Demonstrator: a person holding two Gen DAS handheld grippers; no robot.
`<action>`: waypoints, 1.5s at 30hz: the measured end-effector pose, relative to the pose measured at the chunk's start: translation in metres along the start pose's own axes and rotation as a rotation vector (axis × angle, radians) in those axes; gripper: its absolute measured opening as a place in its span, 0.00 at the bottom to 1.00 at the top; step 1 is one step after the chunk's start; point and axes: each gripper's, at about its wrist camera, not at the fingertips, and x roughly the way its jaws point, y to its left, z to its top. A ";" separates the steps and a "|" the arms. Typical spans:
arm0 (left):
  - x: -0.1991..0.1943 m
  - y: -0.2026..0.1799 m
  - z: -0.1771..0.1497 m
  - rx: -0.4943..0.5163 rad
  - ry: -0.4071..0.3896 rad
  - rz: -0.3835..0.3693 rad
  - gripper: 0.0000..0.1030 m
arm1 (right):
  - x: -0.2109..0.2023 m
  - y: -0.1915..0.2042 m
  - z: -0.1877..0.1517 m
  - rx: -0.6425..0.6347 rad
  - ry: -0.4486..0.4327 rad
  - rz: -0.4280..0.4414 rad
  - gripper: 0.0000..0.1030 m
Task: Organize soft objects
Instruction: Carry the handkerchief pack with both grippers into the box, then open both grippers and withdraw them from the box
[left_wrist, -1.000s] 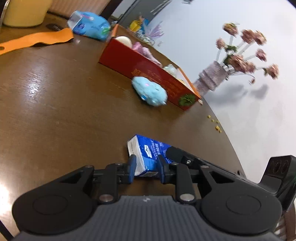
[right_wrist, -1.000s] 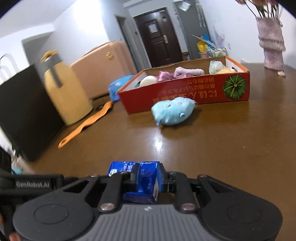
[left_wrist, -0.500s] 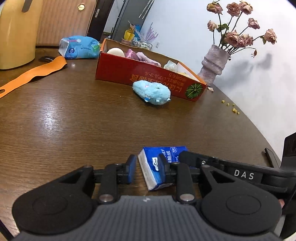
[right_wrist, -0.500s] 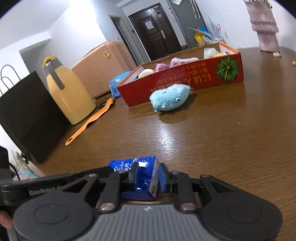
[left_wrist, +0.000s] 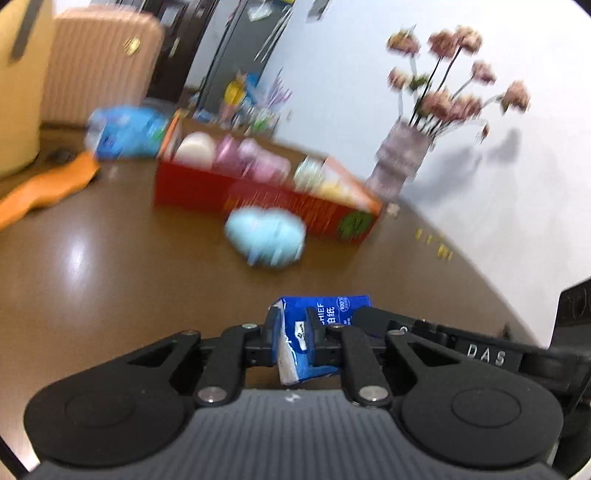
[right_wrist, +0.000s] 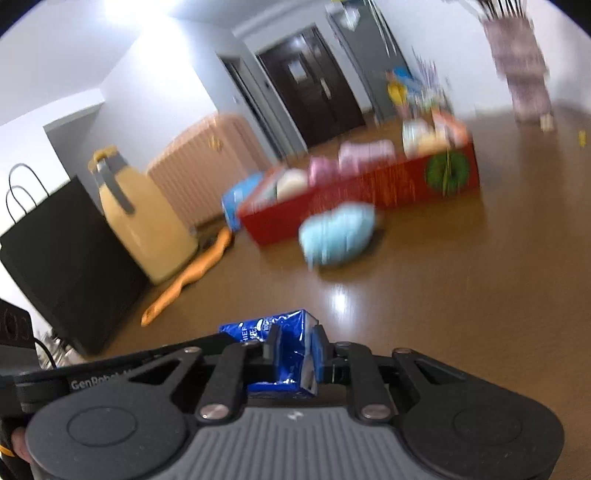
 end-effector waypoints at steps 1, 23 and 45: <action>0.006 -0.003 0.016 0.009 -0.019 -0.015 0.12 | 0.002 -0.001 0.016 -0.026 -0.027 -0.007 0.15; 0.299 0.025 0.187 -0.080 0.216 0.085 0.12 | 0.246 -0.118 0.194 -0.070 0.196 -0.335 0.16; 0.040 -0.017 0.184 0.261 -0.148 0.362 0.96 | 0.015 -0.031 0.224 -0.217 -0.161 -0.332 0.74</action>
